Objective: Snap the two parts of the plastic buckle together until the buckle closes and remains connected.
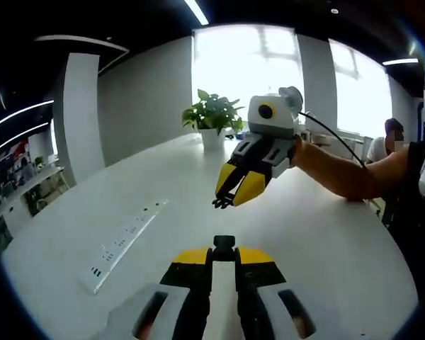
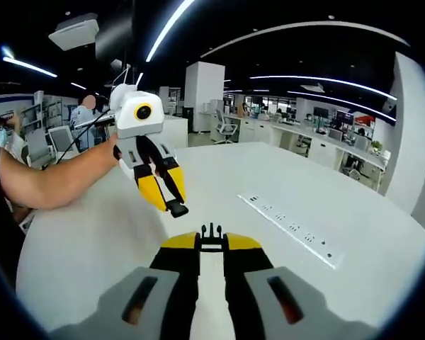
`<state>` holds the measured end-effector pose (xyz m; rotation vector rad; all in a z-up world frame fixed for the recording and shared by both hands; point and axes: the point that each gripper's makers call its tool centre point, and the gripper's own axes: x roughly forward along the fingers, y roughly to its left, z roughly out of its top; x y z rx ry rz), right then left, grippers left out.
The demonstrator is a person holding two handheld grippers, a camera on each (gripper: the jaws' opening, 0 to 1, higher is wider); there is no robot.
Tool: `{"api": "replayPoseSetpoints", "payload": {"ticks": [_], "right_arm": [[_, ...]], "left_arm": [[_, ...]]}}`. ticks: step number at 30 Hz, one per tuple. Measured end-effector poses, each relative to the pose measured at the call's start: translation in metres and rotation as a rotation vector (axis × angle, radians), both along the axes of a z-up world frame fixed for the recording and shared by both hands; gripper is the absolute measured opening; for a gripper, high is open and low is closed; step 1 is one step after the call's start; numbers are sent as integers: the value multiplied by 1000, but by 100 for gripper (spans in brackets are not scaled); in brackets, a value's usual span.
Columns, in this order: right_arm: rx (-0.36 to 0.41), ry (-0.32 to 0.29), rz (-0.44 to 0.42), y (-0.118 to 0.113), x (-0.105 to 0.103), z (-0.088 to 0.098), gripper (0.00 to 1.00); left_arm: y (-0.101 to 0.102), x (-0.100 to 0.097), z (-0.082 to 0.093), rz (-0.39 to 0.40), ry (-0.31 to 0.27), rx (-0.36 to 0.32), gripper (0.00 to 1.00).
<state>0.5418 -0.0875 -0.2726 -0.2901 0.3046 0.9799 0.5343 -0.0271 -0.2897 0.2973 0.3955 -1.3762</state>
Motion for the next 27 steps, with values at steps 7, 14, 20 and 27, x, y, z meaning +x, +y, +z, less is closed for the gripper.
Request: {"api": "replayPoseSetpoints", "payload": {"ticks": [7, 14, 20, 27], "right_arm": [[-1, -7, -7, 0, -7, 0, 11], [-7, -4, -11, 0, -14, -4, 11], [-6, -1, -12, -1, -19, -5, 11], [-3, 5, -22, 0, -24, -10, 11]], "left_arm": [[-1, -8, -4, 0, 6, -6, 10], [-5, -16, -7, -1, 0, 2, 10], [-2, -20, -8, -3, 9, -5, 10], [-1, -24, -9, -4, 2, -3, 10]]}}
